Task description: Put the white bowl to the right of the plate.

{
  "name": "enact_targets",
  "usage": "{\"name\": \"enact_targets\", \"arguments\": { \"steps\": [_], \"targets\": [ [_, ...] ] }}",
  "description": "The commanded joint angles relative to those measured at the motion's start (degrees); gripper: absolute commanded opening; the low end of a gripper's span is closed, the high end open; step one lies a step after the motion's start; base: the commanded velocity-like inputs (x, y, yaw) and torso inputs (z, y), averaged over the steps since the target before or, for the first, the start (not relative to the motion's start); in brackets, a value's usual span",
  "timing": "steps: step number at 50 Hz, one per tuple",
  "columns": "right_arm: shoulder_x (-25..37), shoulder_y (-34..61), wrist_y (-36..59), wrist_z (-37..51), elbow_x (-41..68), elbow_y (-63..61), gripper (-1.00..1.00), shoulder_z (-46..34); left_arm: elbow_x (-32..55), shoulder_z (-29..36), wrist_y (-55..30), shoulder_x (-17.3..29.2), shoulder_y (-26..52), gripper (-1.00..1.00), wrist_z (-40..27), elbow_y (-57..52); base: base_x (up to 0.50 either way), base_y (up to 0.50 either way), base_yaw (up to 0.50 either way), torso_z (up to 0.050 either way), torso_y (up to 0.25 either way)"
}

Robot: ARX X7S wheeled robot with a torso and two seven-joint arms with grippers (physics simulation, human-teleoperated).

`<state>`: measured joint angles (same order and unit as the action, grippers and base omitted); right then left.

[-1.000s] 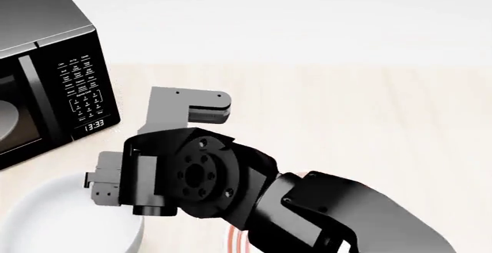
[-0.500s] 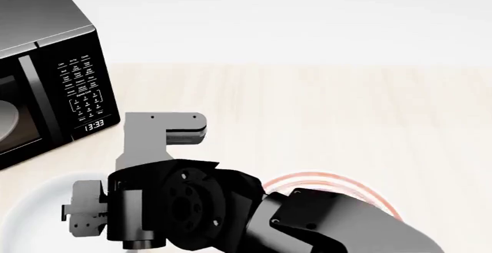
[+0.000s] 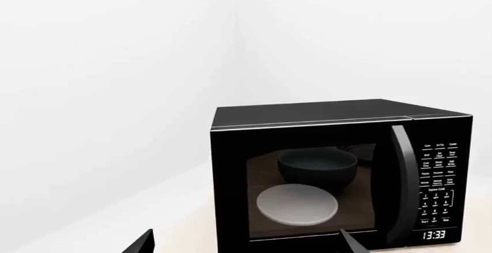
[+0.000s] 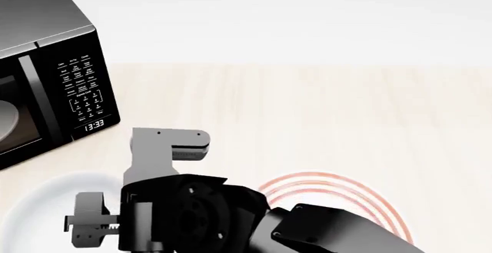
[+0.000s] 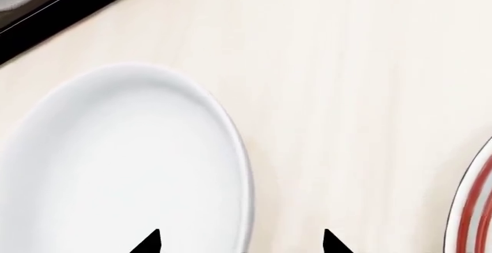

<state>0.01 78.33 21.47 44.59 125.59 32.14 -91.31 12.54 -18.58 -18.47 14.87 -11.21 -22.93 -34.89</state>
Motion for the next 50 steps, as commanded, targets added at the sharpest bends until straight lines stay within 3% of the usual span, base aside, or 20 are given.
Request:
{"name": "enact_targets", "arguments": {
  "steps": [1, 45, 46, 50],
  "targets": [
    [0.00, -2.33, 0.45, -1.41, -1.69, 0.74, 1.00, -0.08, 0.07, 0.20, 0.21, 0.19, -0.24, 1.00, -0.19, -0.14, 0.00, 0.00, 0.00, 0.000, 0.000],
    [0.00, -3.71, 0.67, -0.54, -4.73, -1.16, 1.00, 0.07, 0.59, 0.73, 0.73, 0.86, -0.92, 1.00, -0.97, -0.69, 0.00, 0.00, 0.00, 0.000, 0.000],
    [0.00, -3.64, 1.05, 0.14, -4.81, -1.10, -1.00, 0.00, 0.54, 0.78, 0.80, 0.87, -0.96, 1.00, -0.98, -0.70, 0.00, 0.00, 0.00, 0.000, 0.000],
    [0.00, -3.59, 1.19, 0.89, -5.11, -0.86, -1.00, 0.08, 0.73, 0.60, 0.86, 0.92, -1.12, 1.00, -1.06, -0.81, 0.00, 0.00, 0.00, 0.000, 0.000]
  ]
}}
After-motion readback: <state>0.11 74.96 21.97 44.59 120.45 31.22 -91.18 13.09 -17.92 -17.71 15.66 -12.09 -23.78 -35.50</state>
